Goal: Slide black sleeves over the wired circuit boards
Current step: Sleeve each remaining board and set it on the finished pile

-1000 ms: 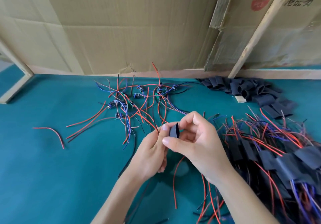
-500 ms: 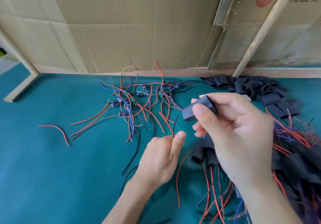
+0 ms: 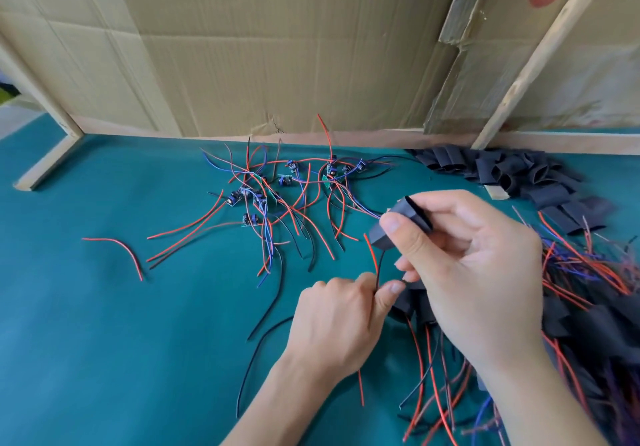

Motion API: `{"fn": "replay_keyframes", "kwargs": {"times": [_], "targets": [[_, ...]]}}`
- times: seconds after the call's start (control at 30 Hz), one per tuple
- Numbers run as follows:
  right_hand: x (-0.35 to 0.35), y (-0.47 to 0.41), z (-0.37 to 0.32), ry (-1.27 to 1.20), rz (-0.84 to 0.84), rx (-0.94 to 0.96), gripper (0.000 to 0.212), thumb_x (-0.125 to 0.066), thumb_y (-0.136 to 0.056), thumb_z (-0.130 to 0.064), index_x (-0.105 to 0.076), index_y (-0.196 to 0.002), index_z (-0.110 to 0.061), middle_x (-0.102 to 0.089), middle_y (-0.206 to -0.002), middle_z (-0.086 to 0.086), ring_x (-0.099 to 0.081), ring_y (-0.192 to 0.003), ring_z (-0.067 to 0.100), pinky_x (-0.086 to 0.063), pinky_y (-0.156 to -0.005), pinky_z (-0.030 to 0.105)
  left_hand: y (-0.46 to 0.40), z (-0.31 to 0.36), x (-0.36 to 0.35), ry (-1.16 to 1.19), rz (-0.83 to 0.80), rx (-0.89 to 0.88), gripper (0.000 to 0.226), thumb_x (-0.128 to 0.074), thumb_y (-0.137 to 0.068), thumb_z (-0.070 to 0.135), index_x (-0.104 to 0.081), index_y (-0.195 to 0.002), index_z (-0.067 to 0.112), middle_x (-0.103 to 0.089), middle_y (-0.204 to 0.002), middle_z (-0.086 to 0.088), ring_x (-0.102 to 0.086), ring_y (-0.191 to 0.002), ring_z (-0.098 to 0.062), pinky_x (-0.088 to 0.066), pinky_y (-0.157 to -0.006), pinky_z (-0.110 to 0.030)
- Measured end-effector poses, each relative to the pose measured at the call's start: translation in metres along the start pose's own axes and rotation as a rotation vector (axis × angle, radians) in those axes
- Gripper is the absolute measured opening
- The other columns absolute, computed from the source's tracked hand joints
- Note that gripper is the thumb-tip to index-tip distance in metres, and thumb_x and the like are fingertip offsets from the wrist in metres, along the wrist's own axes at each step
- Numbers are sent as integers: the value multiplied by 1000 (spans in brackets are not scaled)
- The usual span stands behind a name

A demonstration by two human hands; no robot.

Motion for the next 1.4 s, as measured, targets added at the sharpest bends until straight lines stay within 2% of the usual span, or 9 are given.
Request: {"fn": "replay_keyframes", "kwargs": {"times": [0.17, 0.57, 0.73, 0.8, 0.93, 1.0, 1.13, 1.3, 1.4], "targets": [[-1, -2, 1, 41, 14, -29, 17, -79, -83, -35, -71, -90, -22, -74, -69, -5, -70, -56, 17, -57, -53, 43, 2, 3, 0, -24, 1, -24, 77, 25, -76, 78, -28, -75, 22, -54, -71, -10, -51, -73, -44, -33, -58, -40], [-11, -7, 18, 188, -76, -85, 16, -81, -80, -38, -69, -78, -27, -72, -66, -16, -69, -55, 13, -58, -54, 44, 4, 3, -3, -95, -17, -22, 79, 35, -67, 80, -19, -67, 23, -34, -61, -1, -50, -70, -41, -32, -58, -39], [-24, 2, 43, 161, -213, -190, 17, -86, -79, -30, -69, -81, -29, -72, -63, -13, -65, -49, 10, -57, -56, 38, 2, 0, 0, -53, 16, -22, 62, -6, -91, 78, -22, -63, 25, -28, -54, 1, -39, -63, -40, -27, -56, -38], [-28, 5, 49, 138, -250, -212, 16, -83, -77, -35, -69, -80, -29, -72, -64, -13, -62, -49, 9, -55, -57, 35, 1, -4, 1, 28, 5, -14, 50, -31, -101, 61, -26, -63, 29, -31, -53, -1, -37, -62, -37, -29, -55, -39], [-29, 5, 58, 16, -263, -241, 14, -84, -82, -22, -71, -77, -27, -73, -64, -10, -59, -49, 2, -45, -50, 15, -2, -12, 9, 368, 64, 34, 16, -48, -83, 41, -42, -69, 33, -43, -54, 4, -34, -54, -20, -26, -48, -27], [-30, 7, 64, -54, -253, -261, 20, -81, -85, -8, -72, -75, -22, -70, -59, -8, -57, -46, 1, -43, -47, 11, -2, -15, 13, 467, 94, 48, 20, -56, -78, 31, -38, -72, 25, -40, -55, 4, -30, -55, -17, -26, -48, -25], [-15, 4, 73, -136, -111, -278, 19, -77, -88, -2, -73, -76, -16, -63, -51, -8, -48, -41, 7, -40, -45, 16, -4, -8, 15, 612, 82, -3, 17, -63, -78, 18, -48, -85, 24, -52, -66, 3, -43, -58, -11, -39, -55, -21], [22, -4, 91, -405, 180, -390, 26, -74, -90, -2, -73, -69, -17, -50, -49, -7, -28, -42, 10, -22, -42, 21, -6, -15, 4, 833, 13, 44, 27, -66, -83, 15, -63, -103, 32, -72, -94, 4, -71, -87, -17, -58, -82, -31], [35, -4, 97, -446, 272, -416, 28, -74, -90, -2, -74, -66, -18, -39, -49, -7, -25, -44, 11, -22, -43, 22, -6, -23, 0, 923, 27, 147, 18, -59, -85, 16, -69, -99, 22, -74, -85, -3, -75, -76, -19, -59, -72, -32]]}}
Point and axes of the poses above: each hand's wrist, its own y-axis away from the middle knuckle, its own x-axis out of the back of the hand, z = x × y, the point moved 10 cm from there along -y, towards the middle knuckle
